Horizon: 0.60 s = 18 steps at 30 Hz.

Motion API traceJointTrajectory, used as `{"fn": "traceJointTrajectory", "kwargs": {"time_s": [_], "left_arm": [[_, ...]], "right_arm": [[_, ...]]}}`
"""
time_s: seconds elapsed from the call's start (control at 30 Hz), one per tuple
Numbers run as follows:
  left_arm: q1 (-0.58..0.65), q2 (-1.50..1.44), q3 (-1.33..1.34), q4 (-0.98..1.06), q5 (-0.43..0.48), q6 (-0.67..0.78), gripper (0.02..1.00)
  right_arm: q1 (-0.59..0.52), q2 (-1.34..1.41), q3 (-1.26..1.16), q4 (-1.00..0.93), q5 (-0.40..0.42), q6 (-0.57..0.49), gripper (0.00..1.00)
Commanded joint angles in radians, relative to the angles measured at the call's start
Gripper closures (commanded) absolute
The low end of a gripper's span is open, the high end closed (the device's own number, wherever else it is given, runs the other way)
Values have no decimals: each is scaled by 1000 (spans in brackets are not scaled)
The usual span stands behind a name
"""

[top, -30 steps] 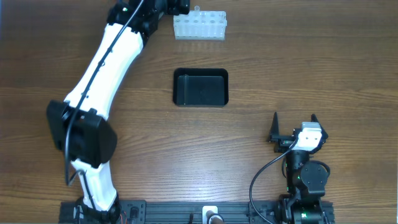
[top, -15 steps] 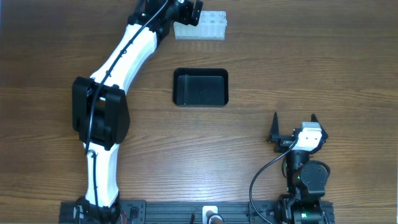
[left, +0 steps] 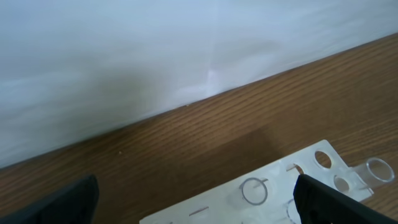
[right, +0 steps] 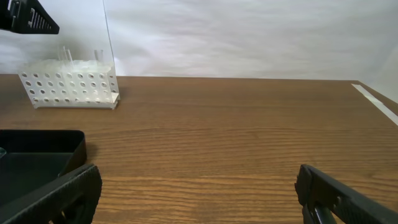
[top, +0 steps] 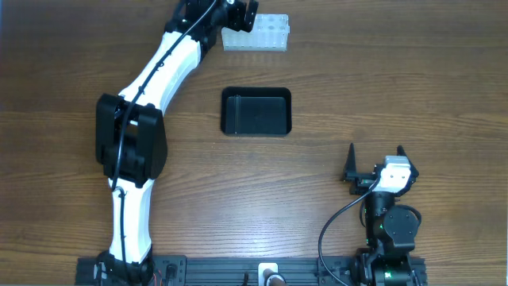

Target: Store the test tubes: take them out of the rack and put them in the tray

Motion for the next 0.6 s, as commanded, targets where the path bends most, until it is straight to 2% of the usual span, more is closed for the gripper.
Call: {"fn": "traceJointTrajectory", "kwargs": {"time_s": [0.03,0.6], "left_arm": [[6,49,-2,21,11,18,18],[10,71,-2,54,11,18,20]], "right_arm": [[-7,-10,-6,-4,-4,-4,7],[-7,-10,-6,-4,-4,-4,9]]}}
